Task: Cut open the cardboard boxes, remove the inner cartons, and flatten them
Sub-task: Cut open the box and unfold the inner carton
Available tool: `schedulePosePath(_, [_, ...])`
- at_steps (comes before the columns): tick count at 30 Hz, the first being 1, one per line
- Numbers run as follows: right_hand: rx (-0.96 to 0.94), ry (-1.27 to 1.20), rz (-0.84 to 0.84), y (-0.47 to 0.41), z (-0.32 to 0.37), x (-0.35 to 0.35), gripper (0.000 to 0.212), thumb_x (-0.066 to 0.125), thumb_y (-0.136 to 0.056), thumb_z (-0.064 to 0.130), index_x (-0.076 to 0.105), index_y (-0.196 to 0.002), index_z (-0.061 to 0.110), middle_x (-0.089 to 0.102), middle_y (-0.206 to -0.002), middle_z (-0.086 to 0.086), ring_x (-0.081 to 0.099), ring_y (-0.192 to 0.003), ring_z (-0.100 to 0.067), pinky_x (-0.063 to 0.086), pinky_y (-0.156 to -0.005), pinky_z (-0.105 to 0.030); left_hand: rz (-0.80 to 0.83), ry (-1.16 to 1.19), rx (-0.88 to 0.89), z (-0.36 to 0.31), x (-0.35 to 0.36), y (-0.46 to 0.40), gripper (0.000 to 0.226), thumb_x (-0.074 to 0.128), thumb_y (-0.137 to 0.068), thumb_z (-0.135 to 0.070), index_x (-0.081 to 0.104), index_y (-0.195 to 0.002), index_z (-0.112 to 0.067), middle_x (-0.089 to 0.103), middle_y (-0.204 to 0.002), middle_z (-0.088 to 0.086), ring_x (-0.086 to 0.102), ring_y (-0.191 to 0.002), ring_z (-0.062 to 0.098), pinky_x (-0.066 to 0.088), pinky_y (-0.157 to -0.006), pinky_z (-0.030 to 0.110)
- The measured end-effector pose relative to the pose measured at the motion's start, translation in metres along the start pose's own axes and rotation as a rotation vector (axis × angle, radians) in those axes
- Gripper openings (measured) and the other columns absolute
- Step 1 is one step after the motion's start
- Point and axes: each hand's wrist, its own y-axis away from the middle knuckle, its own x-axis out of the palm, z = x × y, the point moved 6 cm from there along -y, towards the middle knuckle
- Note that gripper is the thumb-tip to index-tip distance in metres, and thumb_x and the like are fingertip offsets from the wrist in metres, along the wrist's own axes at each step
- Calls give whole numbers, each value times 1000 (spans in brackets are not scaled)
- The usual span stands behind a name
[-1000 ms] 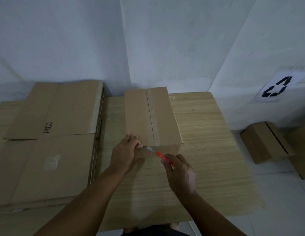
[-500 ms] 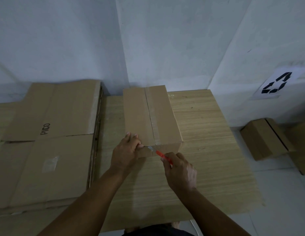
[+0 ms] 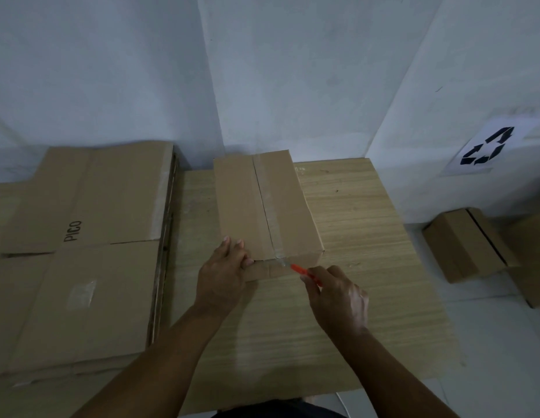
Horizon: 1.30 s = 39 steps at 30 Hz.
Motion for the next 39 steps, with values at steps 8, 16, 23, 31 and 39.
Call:
schedulePosePath(8, [19, 2, -76, -5, -41, -19, 16, 68, -92, 37, 74, -94, 23, 62, -76, 8, 52, -48, -5, 38, -41, -16, -98, -35, 52, -7, -7, -1, 38, 49, -93, -30, 72, -108, -4, 74, -103, 16, 67, -111, 37, 60, -72, 44])
schedulePosePath(16, [-192, -160, -51, 14, -37, -18, 31, 53, -98, 45, 71, -107, 21, 66, -90, 11, 57, -60, 2, 46, -45, -15, -57, 68, 0, -5, -5, 3, 25, 63, -89, -39, 71, -95, -16, 72, -117, 6, 62, -121, 27, 52, -92, 41])
schedulePosePath(23, [98, -201, -182, -45, 4, -26, 13, 58, -98, 24, 70, -98, 19, 69, -68, -3, 65, -58, -30, 37, -51, -27, -102, 69, -69, 9, -15, -43, 38, 54, -92, -42, 69, -114, -14, 71, -108, 3, 66, -96, 27, 47, -91, 42])
schedulePosePath(31, [65, -206, 136, -154, 61, 14, 33, 42, -105, 20, 51, -136, 22, 69, -103, -8, 65, -91, -31, 43, -71, -33, 209, 90, -148, 20, 31, -51, 66, 16, -100, -58, 35, -153, -23, 16, -166, 4, 0, -154, 24, 11, -123, 47])
schedulePosePath(39, [-1, -99, 296, -240, 102, 56, 53, 37, -93, 4, 47, -144, 18, 66, -109, -16, 64, -100, -35, 50, -77, -38, 170, 171, -139, 24, 38, -52, 53, 24, -106, -40, 37, -153, -20, 16, -166, 3, -3, -155, 21, 23, -121, 50])
